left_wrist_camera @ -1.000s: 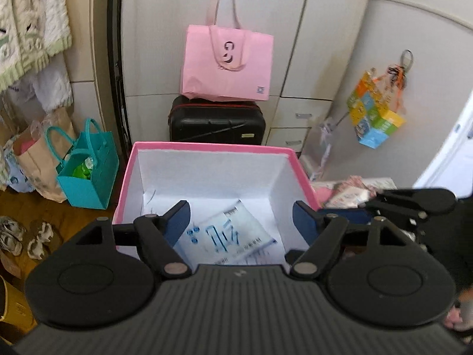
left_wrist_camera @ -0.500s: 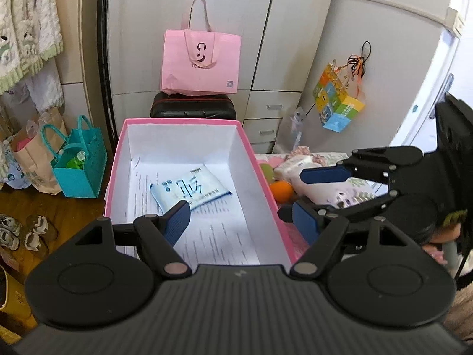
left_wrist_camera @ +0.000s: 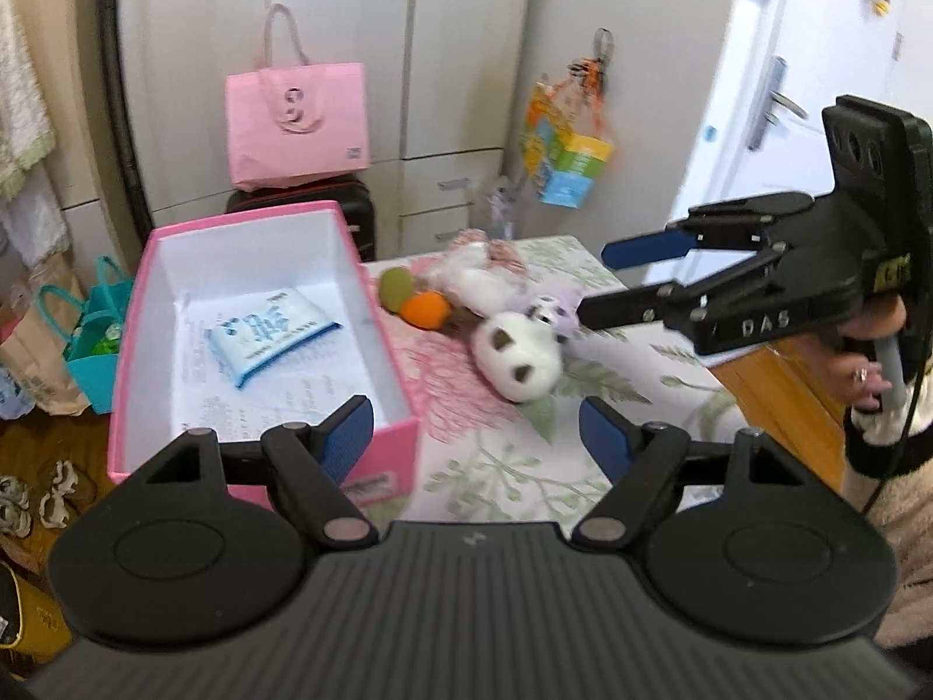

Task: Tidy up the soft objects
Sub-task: 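Move the left gripper back to the white plush toy, then close the left gripper on the white plush toy and lift it, then carry the white plush with the left gripper over the pink box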

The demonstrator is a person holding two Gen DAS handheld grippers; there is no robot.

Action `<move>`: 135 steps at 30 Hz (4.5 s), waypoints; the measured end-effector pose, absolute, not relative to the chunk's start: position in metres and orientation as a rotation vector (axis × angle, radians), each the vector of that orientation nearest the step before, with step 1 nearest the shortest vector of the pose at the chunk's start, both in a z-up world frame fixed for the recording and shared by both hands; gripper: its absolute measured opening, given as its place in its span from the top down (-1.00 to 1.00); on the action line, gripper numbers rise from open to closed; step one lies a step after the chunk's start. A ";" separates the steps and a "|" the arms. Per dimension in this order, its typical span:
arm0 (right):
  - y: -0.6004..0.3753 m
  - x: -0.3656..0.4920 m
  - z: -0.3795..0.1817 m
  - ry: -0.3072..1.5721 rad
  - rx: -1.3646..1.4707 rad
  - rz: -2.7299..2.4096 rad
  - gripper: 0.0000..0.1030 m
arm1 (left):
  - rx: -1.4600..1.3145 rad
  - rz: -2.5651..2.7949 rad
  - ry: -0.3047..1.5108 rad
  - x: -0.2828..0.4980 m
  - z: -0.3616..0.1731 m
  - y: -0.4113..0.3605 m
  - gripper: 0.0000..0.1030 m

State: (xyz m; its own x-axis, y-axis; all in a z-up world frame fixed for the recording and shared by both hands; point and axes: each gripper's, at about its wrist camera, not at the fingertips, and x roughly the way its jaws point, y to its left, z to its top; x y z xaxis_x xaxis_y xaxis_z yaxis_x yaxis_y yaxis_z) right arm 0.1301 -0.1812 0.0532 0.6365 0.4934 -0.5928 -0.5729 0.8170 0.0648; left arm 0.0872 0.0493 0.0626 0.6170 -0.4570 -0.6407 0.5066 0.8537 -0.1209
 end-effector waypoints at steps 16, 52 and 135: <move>-0.241 0.085 -0.015 0.654 -0.166 0.585 -0.37 | 0.193 -0.673 0.787 0.082 0.024 -0.015 -0.52; -0.207 0.177 -0.119 0.481 -0.282 0.586 -0.71 | -0.148 -0.537 0.671 0.199 -0.087 -0.076 -0.70; -0.083 0.014 -0.009 0.496 -0.254 0.730 -0.40 | -0.262 -0.427 0.876 0.040 0.004 0.068 -0.25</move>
